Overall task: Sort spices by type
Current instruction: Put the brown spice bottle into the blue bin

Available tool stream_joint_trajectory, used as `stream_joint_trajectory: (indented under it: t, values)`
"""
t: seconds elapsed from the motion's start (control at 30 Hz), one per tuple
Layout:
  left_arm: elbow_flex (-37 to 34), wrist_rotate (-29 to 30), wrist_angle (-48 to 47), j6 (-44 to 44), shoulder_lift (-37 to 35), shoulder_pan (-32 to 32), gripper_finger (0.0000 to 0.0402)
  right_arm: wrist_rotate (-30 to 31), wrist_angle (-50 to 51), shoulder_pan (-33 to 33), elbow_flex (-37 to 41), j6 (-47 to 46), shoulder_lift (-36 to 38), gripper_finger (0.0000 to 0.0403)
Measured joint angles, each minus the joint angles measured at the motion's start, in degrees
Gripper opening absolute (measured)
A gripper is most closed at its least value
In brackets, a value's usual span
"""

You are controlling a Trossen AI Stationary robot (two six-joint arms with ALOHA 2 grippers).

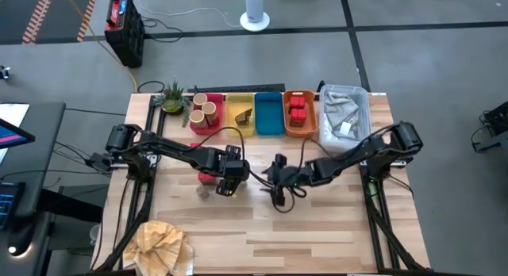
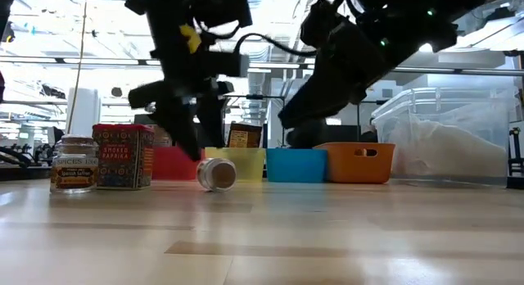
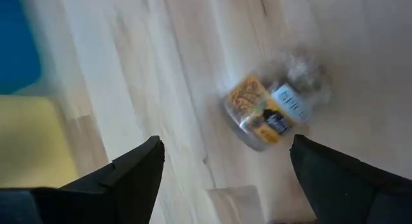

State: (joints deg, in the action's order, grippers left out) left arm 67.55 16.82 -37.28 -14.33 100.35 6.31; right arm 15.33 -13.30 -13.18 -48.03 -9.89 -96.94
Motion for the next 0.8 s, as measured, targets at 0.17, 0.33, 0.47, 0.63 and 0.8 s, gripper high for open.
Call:
stream_joint_trajectory:
  t: [0.17, 0.33, 0.47, 0.63, 0.8]
  values:
    - [-1.12, -0.33, 1.31, -9.07, 0.02, 0.65, 0.032, 0.02, -0.2, -0.59, 0.09, -0.75, -2.8, 0.0321]
    - [-1.19, -7.59, 0.65, -14.81, 0.02, 0.81, 0.032, -0.02, -0.23, -0.13, 0.1, -1.2, -1.82, 0.0321]
    - [-1.4, -9.01, 2.38, -19.46, 0.02, 1.3, 0.032, -0.12, -0.02, -0.21, 0.08, -0.84, -0.66, 0.0321]
    - [-1.4, -9.13, 5.43, -22.71, 0.02, 1.4, 0.032, -0.16, 0.78, -0.61, 0.1, -2.13, -0.56, 0.0321]
    - [-1.4, -9.44, 4.47, -26.21, 0.02, 0.77, 0.032, -0.2, 0.81, -1.84, 0.1, -2.4, -0.55, 0.0321]
